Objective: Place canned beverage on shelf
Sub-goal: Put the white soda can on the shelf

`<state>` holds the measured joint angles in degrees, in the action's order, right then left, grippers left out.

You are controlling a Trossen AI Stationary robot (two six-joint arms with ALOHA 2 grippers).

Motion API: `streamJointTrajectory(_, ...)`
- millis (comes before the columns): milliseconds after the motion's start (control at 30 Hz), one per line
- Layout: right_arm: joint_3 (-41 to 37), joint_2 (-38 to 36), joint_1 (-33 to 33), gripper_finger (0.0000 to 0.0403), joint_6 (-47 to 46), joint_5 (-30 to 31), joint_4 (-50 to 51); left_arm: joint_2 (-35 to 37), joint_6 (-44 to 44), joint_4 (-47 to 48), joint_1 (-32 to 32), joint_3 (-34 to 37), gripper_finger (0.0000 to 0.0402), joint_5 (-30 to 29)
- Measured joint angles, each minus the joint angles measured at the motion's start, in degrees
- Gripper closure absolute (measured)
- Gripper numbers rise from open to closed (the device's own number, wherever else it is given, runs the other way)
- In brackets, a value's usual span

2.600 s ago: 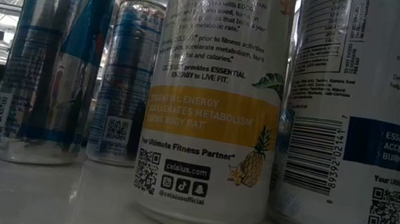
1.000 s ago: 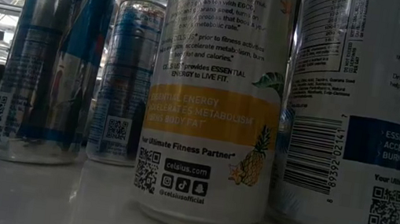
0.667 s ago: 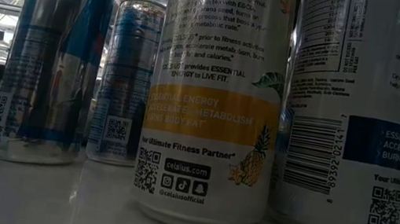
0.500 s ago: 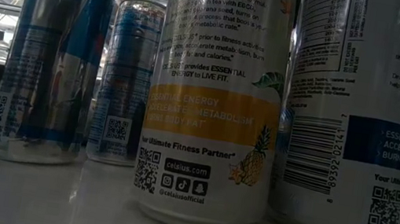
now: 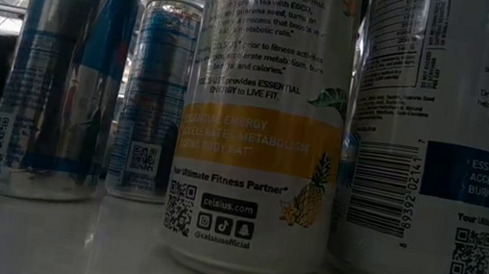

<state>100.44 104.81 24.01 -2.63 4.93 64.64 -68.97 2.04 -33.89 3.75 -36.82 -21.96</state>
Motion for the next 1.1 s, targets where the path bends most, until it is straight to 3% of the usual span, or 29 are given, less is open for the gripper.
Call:
streamJointTrajectory(233, 0.00, 0.00, -0.02, 0.0084, -0.02, 0.02, -0.15, -0.59, -0.04, -0.11, 0.00, -0.07, 0.0401, -0.01)
streamJointTrajectory(700, 0.00, -0.35, -0.02, 0.0082, -0.02, 0.00, -0.16, -0.59, -0.13, -0.07, 0.00, -0.07, 0.0401, -0.02)
streamJointTrajectory(1100, 0.00, -6.76, 0.00, 0.0082, -0.02, 0.45, -0.14, -0.59, -0.13, -0.31, 0.00, -0.07, 0.0401, -0.02)
